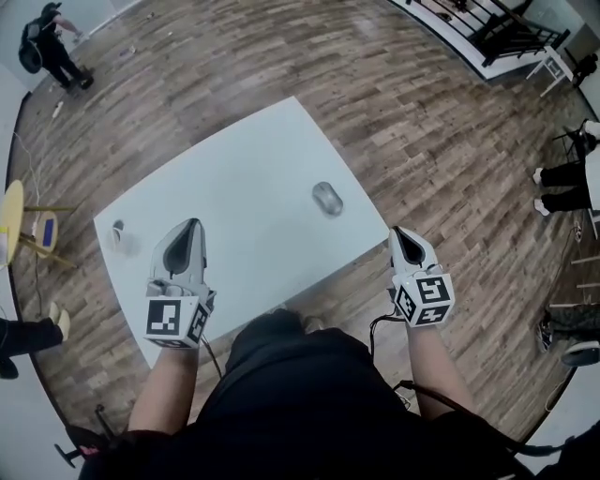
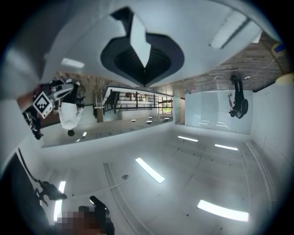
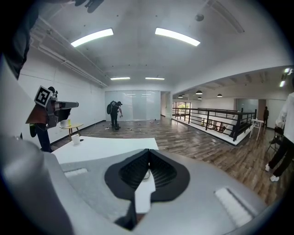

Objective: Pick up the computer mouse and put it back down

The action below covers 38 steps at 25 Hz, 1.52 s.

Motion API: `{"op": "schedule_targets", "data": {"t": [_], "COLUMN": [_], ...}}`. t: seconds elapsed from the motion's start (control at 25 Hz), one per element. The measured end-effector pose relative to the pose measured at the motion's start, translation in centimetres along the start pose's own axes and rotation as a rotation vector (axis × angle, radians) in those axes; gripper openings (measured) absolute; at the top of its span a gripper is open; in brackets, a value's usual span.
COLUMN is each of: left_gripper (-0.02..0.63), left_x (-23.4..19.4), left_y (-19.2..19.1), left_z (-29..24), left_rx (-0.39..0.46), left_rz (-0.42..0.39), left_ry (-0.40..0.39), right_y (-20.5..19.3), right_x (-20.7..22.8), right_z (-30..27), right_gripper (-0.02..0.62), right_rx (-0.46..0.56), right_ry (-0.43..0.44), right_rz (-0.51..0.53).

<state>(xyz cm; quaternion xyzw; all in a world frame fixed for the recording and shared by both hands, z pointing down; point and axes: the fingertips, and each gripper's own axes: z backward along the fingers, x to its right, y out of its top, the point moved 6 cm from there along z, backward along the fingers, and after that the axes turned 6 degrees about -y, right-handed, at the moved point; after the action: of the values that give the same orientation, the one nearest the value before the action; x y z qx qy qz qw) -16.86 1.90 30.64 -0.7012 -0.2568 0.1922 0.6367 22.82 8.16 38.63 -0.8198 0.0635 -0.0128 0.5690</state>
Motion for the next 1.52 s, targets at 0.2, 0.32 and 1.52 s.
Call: {"op": "schedule_targets", "data": {"t": [0.2,0.32,1.52], "left_gripper": [0.002,0.002,0.002], "left_x": [-1.9,-3.0,-3.9], "left_y": [-0.7,-1.2,-3.3], "left_z": [-0.2,-0.2,-3.7], "left_rx": [0.011,0.015,-0.123], "left_rz": [0.035,0.056,0.112], "left_ry": [0.011,0.019,0.076], "right_y": [2.0,2.5,-0.3], "right_x": [-2.4,-3.8,-5.9], "right_z": [-2.2,-3.6,-13.0], "right_gripper": [0.002,0.002,0.148], "right_rx": [0.026,0.007,-0.061], "right_ry": [0.032,0.072,0.173], "right_rz": [0.038,0.053,0.105]}}
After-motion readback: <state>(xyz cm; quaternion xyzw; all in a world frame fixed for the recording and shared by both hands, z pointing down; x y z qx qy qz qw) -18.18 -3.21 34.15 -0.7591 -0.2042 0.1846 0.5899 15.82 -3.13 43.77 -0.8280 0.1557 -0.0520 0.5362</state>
